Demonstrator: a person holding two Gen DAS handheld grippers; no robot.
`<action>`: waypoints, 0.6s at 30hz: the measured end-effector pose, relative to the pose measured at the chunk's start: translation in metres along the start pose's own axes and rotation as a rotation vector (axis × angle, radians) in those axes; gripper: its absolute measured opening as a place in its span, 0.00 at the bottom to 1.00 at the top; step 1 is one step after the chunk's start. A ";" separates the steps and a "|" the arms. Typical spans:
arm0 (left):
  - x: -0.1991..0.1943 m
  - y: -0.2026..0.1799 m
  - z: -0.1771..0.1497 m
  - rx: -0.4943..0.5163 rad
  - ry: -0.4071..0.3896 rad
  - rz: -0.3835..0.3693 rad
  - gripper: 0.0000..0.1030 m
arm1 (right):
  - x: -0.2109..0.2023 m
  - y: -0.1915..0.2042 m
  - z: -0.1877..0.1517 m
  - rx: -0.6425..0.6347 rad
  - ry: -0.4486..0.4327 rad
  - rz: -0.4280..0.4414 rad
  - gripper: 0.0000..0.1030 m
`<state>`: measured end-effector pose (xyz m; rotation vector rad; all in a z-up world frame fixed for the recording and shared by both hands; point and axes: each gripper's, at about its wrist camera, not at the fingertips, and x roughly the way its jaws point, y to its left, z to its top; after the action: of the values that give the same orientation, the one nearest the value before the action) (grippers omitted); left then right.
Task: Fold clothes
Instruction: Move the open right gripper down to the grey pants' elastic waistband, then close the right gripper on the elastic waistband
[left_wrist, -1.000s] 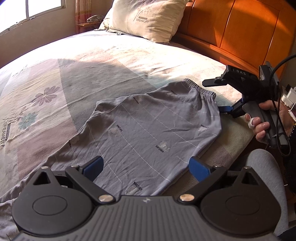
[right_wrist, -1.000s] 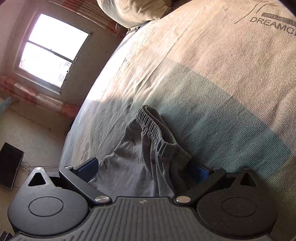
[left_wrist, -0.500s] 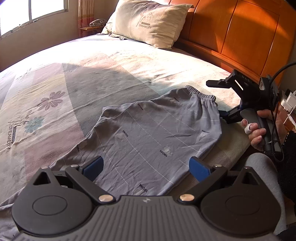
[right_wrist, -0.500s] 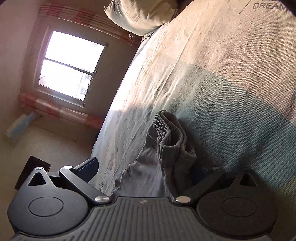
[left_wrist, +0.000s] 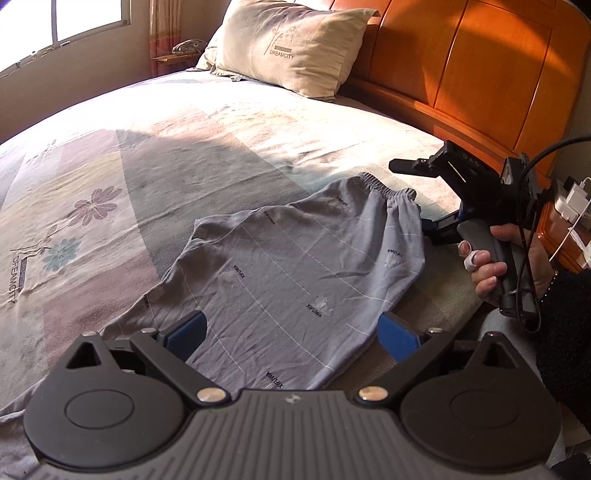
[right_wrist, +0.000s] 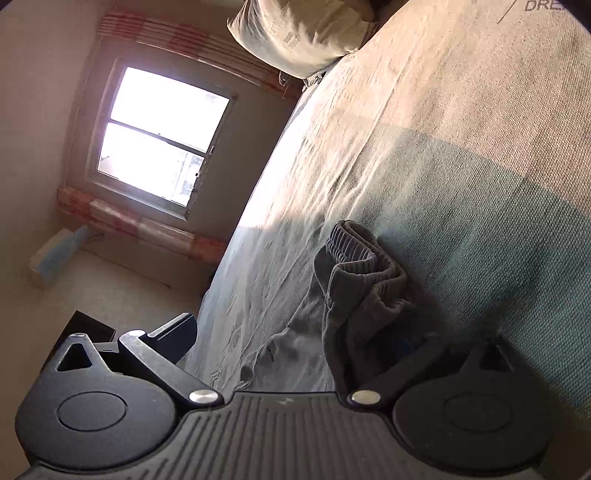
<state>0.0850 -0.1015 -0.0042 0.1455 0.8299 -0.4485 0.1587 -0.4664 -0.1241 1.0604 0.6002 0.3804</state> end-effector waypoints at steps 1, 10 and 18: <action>0.001 0.000 0.000 0.001 0.002 0.003 0.96 | -0.002 0.001 -0.002 -0.001 -0.005 -0.007 1.00; 0.003 -0.003 -0.002 0.015 0.008 0.000 0.96 | -0.004 0.006 -0.016 -0.079 -0.133 -0.182 0.88; 0.002 0.001 -0.005 0.005 0.014 0.005 0.96 | 0.029 0.024 -0.018 -0.178 -0.140 -0.267 1.00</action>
<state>0.0834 -0.0998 -0.0093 0.1556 0.8424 -0.4459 0.1696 -0.4271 -0.1166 0.8161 0.5631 0.1218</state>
